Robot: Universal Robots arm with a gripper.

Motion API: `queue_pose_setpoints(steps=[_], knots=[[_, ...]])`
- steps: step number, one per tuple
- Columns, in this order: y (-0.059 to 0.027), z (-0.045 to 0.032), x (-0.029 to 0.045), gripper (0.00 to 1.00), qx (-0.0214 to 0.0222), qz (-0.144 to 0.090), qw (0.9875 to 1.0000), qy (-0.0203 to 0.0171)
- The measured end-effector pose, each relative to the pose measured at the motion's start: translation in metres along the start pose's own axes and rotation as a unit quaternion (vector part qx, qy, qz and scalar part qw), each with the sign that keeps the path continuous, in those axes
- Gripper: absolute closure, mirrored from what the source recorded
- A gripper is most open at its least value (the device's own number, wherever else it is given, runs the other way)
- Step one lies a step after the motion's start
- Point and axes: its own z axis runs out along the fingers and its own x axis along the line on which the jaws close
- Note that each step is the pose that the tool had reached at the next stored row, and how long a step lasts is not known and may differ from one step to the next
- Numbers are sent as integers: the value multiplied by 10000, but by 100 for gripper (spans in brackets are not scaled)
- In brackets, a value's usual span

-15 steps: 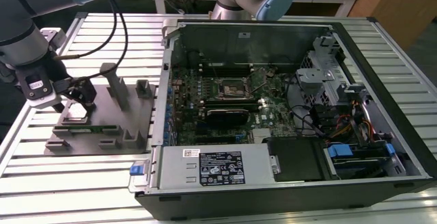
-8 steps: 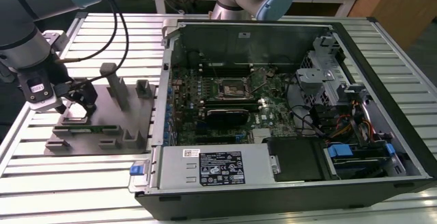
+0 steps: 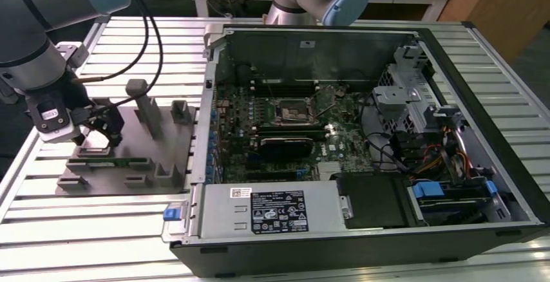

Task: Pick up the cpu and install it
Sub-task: 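Pick up the cpu and move it towards the insertion slot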

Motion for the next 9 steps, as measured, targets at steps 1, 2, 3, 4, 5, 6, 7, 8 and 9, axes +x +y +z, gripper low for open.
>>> queue_pose_setpoints(steps=[1, 2, 3, 4, 5, 6, 7, 8, 9], knots=[[0, 0, 0, 24, 0, 0, 10000, 0], [0, 0, 0, 24, 0, 0, 10000, 0], [0, 1, 0, 24, 0, 0, 10000, 0], [0, 1, 0, 24, 0, 0, 10000, -1], [0, 2, 0, 24, -1, 0, 10000, -1], [0, 2, 0, 25, -1, 0, 10000, -1], [0, 2, 0, 25, 0, 0, 10000, -1], [0, 2, 0, 25, -1, 0, 10000, -1], [0, 2, 0, 32, -1, 0, 10000, -1]])
